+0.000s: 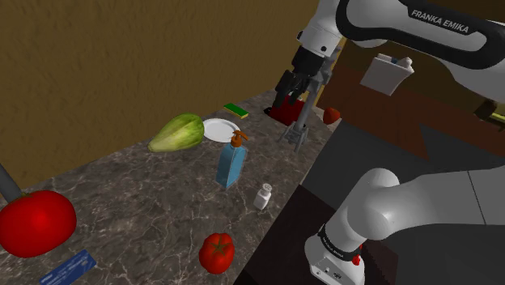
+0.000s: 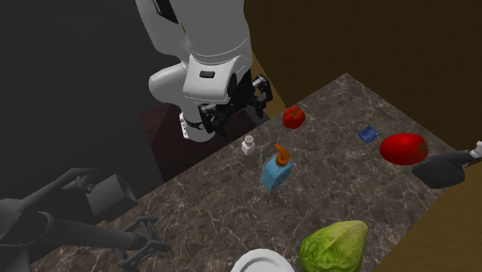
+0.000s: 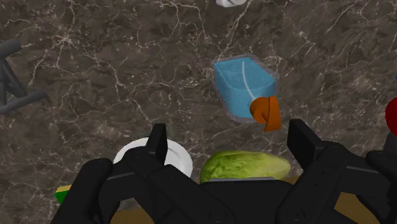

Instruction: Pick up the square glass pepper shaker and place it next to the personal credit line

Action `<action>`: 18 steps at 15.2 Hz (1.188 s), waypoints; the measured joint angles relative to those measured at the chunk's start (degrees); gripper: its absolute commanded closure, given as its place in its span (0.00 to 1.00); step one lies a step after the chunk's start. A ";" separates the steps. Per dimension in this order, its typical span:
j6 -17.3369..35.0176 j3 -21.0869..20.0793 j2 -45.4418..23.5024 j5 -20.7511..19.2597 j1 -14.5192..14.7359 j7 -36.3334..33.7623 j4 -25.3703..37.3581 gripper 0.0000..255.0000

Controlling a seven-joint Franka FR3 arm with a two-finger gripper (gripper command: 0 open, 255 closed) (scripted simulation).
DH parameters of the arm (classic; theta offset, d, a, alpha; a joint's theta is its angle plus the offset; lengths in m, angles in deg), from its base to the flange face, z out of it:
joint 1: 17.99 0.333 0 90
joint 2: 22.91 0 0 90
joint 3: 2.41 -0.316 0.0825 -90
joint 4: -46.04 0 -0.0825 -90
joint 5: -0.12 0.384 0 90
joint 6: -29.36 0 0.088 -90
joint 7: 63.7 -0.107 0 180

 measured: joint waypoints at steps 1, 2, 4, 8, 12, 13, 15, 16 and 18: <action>0.00 0.00 0.00 0.00 0.00 0.00 0.00 0.00; 0.49 -0.18 0.44 0.11 0.08 -0.07 -0.99 0.00; 2.37 -0.79 2.19 0.52 0.37 -0.23 -4.84 0.00; 6.67 -2.49 6.20 1.77 1.32 -0.82 -13.69 0.00; 11.46 -4.43 9.09 3.45 2.68 -1.45 -21.91 0.00; 12.72 -4.94 9.68 3.92 3.08 -1.61 -23.87 0.00; 15.10 -5.76 11.23 4.81 3.88 -1.72 -28.08 0.00; 16.18 -6.40 11.87 5.43 4.46 -2.03 -29.91 0.00; 18.55 -7.79 12.97 6.85 5.82 -2.73 -33.59 0.00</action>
